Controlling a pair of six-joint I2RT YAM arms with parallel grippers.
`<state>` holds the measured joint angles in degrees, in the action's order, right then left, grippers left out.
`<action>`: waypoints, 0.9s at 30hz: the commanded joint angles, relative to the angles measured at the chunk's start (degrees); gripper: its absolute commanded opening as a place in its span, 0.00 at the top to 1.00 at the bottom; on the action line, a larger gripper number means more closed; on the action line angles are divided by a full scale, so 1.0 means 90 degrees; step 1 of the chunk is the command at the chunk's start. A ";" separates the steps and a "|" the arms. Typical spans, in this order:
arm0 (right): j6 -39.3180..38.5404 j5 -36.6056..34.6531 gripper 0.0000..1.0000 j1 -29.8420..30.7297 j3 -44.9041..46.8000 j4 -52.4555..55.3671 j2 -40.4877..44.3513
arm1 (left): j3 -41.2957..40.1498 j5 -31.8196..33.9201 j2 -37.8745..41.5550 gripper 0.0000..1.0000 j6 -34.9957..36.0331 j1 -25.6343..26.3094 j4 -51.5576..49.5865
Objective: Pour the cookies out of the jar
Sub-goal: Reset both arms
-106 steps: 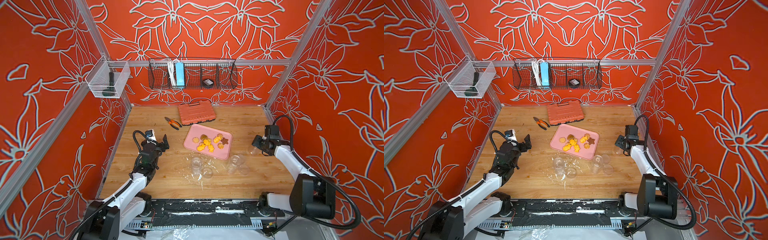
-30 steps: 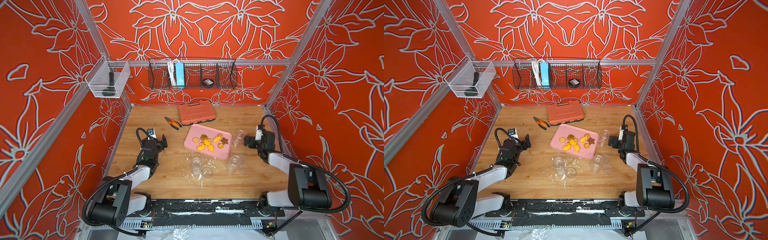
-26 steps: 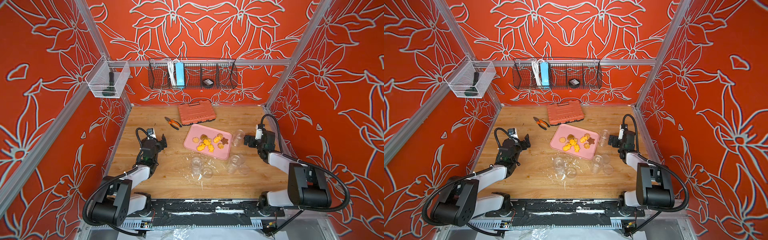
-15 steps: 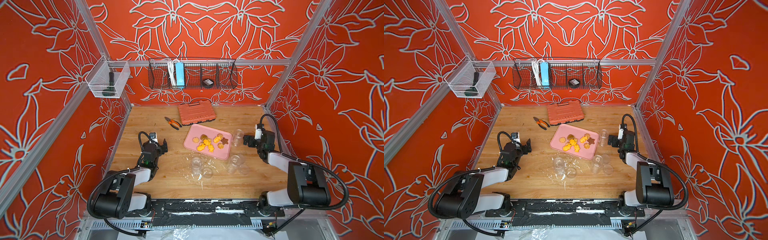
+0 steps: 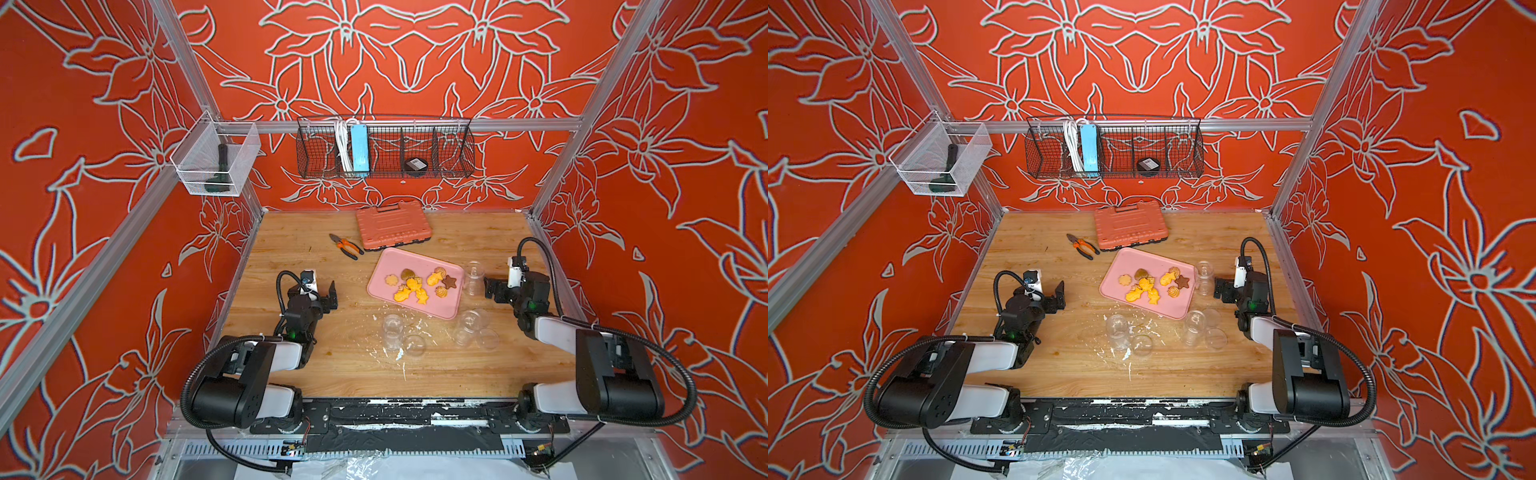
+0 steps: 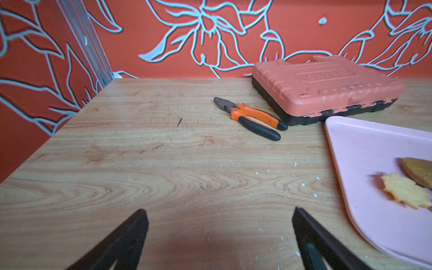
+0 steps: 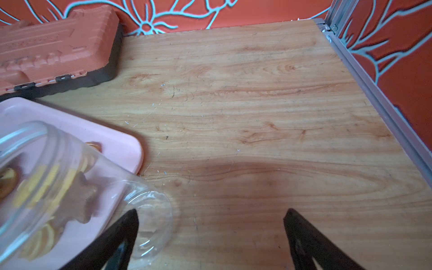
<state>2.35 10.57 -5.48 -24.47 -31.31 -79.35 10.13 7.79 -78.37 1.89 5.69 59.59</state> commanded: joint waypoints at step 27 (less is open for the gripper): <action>-0.0222 -0.0630 0.02 0.0368 0.0808 -0.1807 -0.0118 | 0.0095 -0.0143 -0.0085 0.02 -0.0015 -0.0125 0.0215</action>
<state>1.39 6.11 -2.59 -17.12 -45.36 -80.25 10.17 7.11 -78.67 1.89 5.15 59.64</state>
